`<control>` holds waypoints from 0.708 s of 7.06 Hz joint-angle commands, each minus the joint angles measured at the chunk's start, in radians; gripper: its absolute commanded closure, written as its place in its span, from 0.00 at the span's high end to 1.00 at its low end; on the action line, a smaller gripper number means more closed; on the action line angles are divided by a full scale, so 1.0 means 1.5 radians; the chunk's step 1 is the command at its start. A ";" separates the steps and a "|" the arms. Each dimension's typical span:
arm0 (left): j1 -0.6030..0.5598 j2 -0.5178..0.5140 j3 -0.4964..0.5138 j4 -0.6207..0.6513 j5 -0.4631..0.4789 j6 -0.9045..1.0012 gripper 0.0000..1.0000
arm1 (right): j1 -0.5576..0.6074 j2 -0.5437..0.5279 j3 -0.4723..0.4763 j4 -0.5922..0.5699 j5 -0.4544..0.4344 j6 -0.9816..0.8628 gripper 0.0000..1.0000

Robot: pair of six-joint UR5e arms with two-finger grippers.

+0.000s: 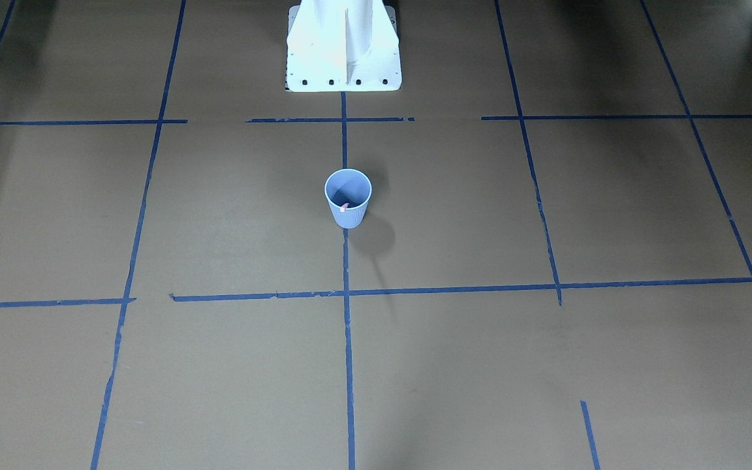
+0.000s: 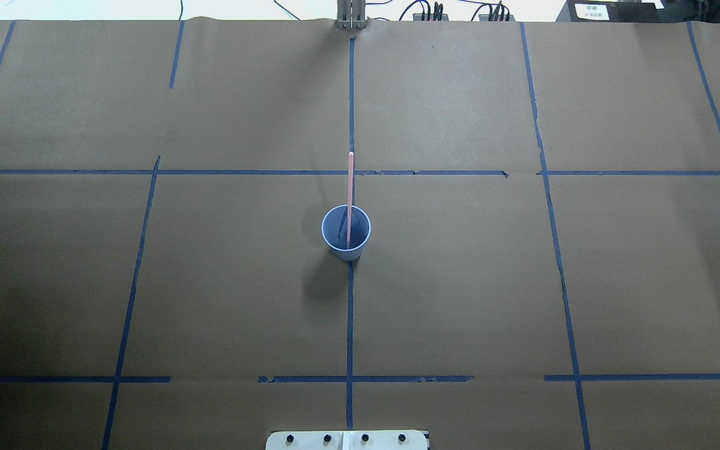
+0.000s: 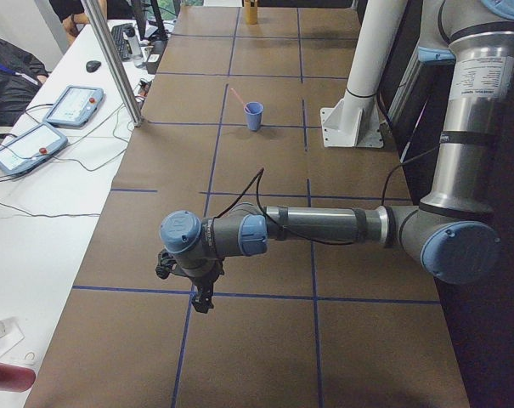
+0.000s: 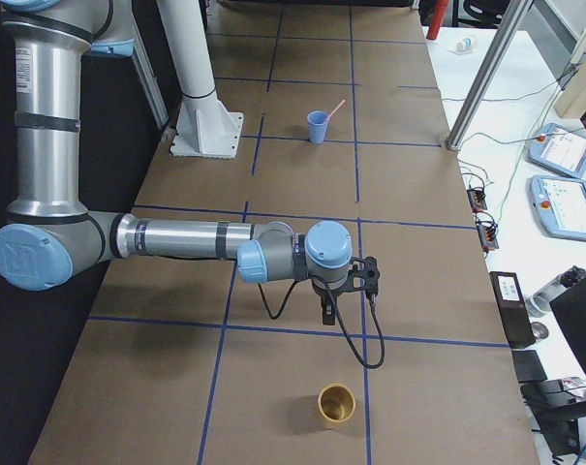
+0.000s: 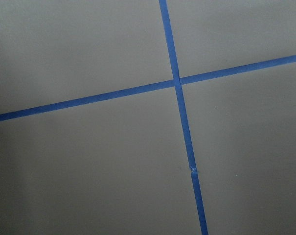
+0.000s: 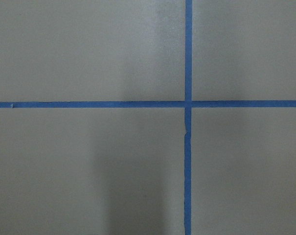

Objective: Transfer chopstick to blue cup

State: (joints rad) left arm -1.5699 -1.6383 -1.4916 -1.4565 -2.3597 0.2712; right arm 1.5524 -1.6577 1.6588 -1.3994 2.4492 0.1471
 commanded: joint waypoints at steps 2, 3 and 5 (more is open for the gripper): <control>-0.001 0.055 -0.045 -0.012 -0.007 -0.038 1.00 | 0.000 0.002 0.001 0.001 0.000 0.003 1.00; -0.001 0.056 -0.049 -0.012 -0.007 -0.040 1.00 | 0.002 0.002 0.001 0.001 0.000 0.003 1.00; 0.000 0.055 -0.048 -0.012 -0.007 -0.040 1.00 | 0.002 0.003 0.000 0.001 0.000 0.003 1.00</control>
State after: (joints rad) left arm -1.5700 -1.5563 -1.5622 -1.4740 -2.3699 0.2134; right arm 1.5549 -1.6543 1.6590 -1.3975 2.4498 0.1519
